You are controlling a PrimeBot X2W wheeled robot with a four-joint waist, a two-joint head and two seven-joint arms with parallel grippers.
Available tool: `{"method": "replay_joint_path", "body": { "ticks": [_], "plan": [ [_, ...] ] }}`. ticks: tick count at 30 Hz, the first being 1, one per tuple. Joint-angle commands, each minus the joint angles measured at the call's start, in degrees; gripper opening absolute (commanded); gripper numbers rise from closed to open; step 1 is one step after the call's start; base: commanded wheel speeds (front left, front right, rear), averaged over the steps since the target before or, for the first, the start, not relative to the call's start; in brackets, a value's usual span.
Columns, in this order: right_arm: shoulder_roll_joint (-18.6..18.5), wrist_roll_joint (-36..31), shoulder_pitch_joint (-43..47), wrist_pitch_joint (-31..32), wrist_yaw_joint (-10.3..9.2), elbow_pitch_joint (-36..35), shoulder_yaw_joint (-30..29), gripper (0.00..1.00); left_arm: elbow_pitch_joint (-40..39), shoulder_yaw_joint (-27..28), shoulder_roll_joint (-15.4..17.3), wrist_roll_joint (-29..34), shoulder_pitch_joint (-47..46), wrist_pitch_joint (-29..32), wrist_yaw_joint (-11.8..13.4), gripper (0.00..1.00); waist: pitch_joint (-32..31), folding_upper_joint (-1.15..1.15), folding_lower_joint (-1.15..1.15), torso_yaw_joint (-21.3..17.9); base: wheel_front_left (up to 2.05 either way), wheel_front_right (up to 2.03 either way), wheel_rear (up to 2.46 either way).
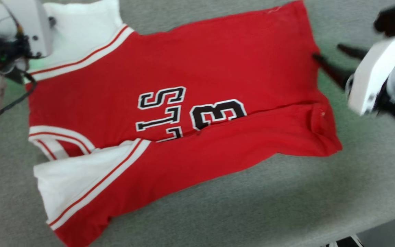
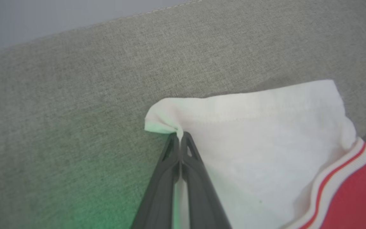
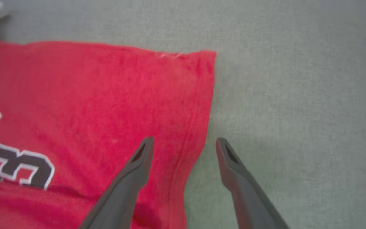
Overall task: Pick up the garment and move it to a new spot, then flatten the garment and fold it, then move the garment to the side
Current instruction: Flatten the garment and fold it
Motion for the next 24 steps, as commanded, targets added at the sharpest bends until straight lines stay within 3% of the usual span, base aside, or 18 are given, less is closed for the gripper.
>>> {"method": "replay_joint_path", "body": {
  "ticks": [1,9,18,20,24],
  "plan": [
    [0.25,0.92,-2.53,0.58,-0.07,2.73,0.17,1.0,-0.09,-1.03,-1.42,-0.51,0.68,0.08,-0.23,0.0,1.4,0.0,0.0,2.5,0.0,0.0,0.0],
    [-0.49,-0.69,-15.82,0.31,-0.07,21.09,2.09,1.0,-2.05,-4.98,-5.43,-2.7,-1.67,-1.17,-0.27,0.0,3.31,0.0,0.0,8.32,0.0,0.0,0.0],
    [-0.11,-1.93,-23.39,-1.64,-0.07,33.96,5.13,1.0,-3.23,-8.43,-6.91,-6.02,-4.3,-2.95,-0.12,0.0,5.59,0.0,0.0,11.26,0.0,0.0,0.0],
    [0.26,-1.53,-24.03,-2.56,-0.07,35.38,5.97,0.0,-3.45,-9.04,-7.23,-7.12,-4.2,-3.49,-0.1,0.0,5.56,0.0,0.0,11.57,0.0,0.0,0.0],
    [-0.44,-0.88,-24.78,-5.97,-0.08,37.26,6.92,0.0,-3.97,-8.73,-7.51,-10.0,-3.55,-6.32,-0.1,0.0,4.63,0.0,0.0,12.18,0.0,0.0,0.0]
  ]
}}
